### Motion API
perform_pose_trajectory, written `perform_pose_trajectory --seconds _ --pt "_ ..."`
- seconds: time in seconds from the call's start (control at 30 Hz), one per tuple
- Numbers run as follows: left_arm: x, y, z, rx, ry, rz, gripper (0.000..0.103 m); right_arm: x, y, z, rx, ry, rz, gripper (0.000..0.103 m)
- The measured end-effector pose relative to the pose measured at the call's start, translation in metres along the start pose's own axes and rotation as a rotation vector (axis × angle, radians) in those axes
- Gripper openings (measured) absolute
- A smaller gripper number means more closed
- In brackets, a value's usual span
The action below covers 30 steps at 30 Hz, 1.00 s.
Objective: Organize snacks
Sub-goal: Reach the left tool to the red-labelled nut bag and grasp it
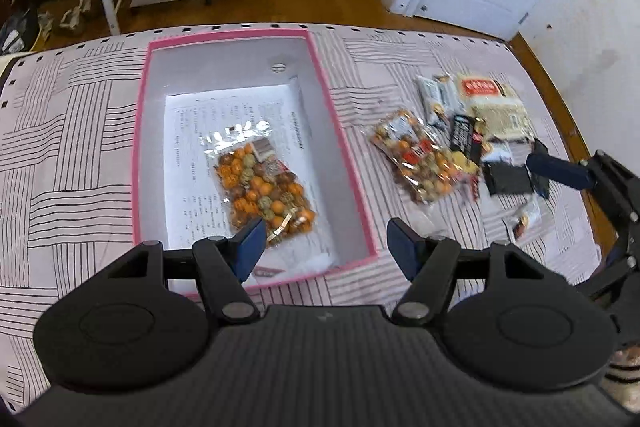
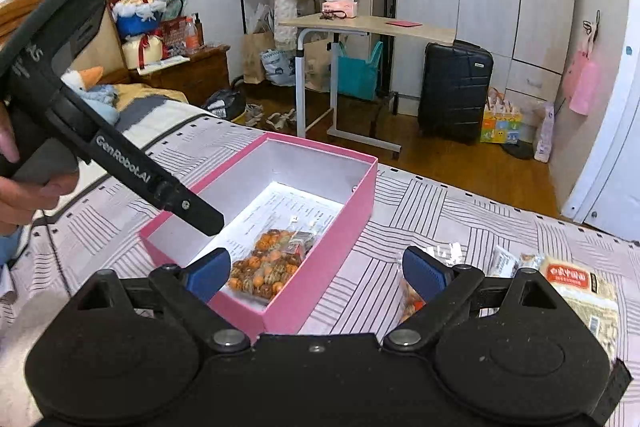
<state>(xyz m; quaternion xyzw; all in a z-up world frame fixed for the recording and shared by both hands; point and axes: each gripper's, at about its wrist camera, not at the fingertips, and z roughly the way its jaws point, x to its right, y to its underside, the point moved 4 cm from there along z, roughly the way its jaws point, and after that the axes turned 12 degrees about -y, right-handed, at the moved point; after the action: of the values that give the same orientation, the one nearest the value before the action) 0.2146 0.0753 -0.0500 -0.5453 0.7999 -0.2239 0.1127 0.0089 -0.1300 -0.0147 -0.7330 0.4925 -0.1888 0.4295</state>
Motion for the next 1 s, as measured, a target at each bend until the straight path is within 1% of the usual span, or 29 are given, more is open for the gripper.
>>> perform_pose_trajectory --seconds 0.07,0.17,0.27,0.3,0.37,0.47,0.5,0.63,0.67,0.77,0.83,0.9,0.93,0.97,1.0 --pt "0.011 0.004 -0.006 0.015 -0.009 0.031 0.066 0.001 0.004 -0.011 0.018 0.011 0.005 0.095" --pt "0.027 0.008 -0.011 0.024 0.001 0.063 0.066 0.006 0.01 -0.027 0.087 0.066 0.03 0.095" --pt "0.048 0.011 -0.013 0.061 -0.023 0.108 0.067 0.016 0.018 -0.039 0.127 0.052 0.047 0.095" --pt "0.054 0.011 -0.011 0.065 -0.029 0.122 0.067 0.021 0.022 -0.042 0.126 0.067 0.061 0.095" --pt "0.065 0.01 -0.006 0.055 -0.031 0.113 0.067 0.028 0.029 -0.048 0.109 0.095 0.077 0.095" --pt "0.086 0.006 0.001 0.051 0.003 0.123 0.067 0.037 0.041 -0.054 0.069 0.111 0.05 0.096" --pt "0.095 0.004 0.003 0.051 0.025 0.13 0.065 0.042 0.045 -0.055 0.054 0.114 0.047 0.096" --pt "0.129 -0.003 0.016 0.024 0.158 0.1 0.064 0.069 0.065 -0.038 -0.003 0.116 0.031 0.095" --pt "0.138 -0.005 0.022 0.021 0.179 0.092 0.063 0.076 0.072 -0.029 -0.022 0.11 0.016 0.095" --pt "0.158 -0.009 0.047 0.016 0.195 0.043 0.063 0.094 0.09 0.001 -0.08 0.116 -0.043 0.095" --pt "0.167 -0.011 0.069 0.016 0.185 0.012 0.063 0.104 0.099 0.02 -0.096 0.09 -0.074 0.095" --pt "0.175 -0.015 0.093 0.029 0.146 -0.01 0.063 0.115 0.106 0.034 -0.098 0.045 -0.085 0.095" --pt "0.178 -0.017 0.107 0.03 0.115 -0.011 0.063 0.121 0.109 0.044 -0.102 0.017 -0.088 0.095" --pt "0.179 -0.02 0.121 0.033 0.076 -0.019 0.062 0.128 0.111 0.054 -0.115 0.008 -0.086 0.095" --pt "0.18 -0.022 0.134 0.03 0.06 -0.037 0.062 0.135 0.112 0.066 -0.132 0.018 -0.081 0.095"
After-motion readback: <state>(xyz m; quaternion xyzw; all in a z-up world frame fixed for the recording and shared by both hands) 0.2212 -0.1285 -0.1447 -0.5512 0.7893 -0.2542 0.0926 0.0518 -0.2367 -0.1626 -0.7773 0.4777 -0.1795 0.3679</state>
